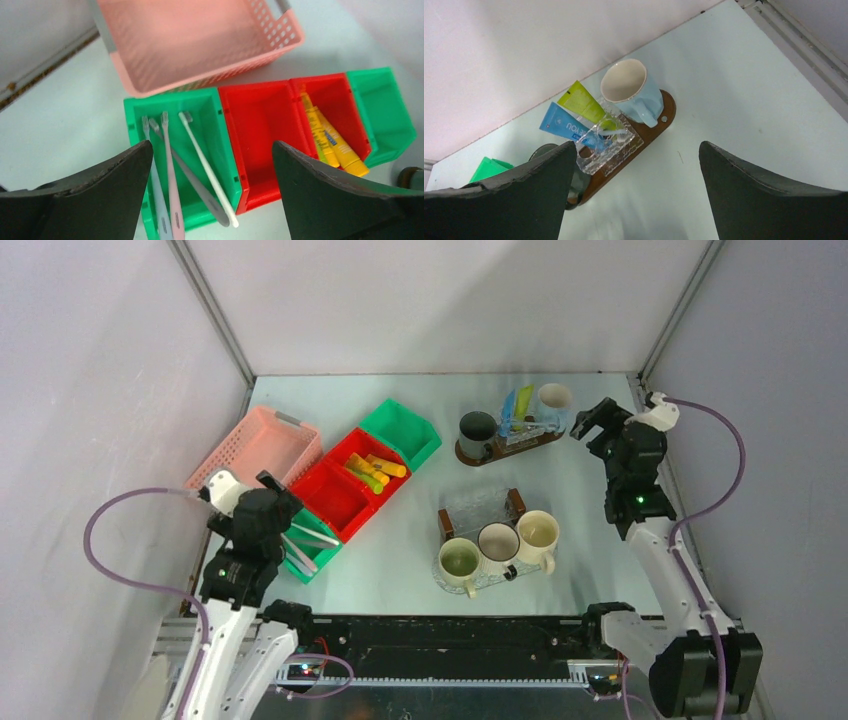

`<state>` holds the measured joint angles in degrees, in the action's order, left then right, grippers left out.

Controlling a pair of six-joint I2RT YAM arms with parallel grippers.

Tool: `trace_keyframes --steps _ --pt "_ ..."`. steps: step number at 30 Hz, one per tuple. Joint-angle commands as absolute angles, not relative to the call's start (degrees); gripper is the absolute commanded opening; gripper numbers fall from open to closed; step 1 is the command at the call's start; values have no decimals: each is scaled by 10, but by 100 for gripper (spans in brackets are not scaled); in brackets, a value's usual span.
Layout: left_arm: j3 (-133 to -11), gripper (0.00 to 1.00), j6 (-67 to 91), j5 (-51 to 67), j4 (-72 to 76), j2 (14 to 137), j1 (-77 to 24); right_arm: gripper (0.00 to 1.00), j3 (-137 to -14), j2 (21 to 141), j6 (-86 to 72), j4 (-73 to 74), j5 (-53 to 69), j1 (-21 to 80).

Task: Prepare toiletry sets of a toothbrush and toothpaste on the tray
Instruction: Place the toothbrush in the toothpaste holder, then pick up the toothbrush from the storage box.

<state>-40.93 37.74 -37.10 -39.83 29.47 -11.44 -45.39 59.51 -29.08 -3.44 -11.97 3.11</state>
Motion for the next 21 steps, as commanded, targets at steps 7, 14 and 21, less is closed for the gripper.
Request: trace_keyframes --steps 7,14,21 --pt "-439 83 545 -324 -560 421 -108 94 -473 512 -284 51 -125 49" --pt "-416 59 568 -288 -559 493 -109 94 -468 484 -272 64 -144 77" --pt "-412 50 585 -287 -565 555 -108 96 -462 454 -242 61 -184 103"
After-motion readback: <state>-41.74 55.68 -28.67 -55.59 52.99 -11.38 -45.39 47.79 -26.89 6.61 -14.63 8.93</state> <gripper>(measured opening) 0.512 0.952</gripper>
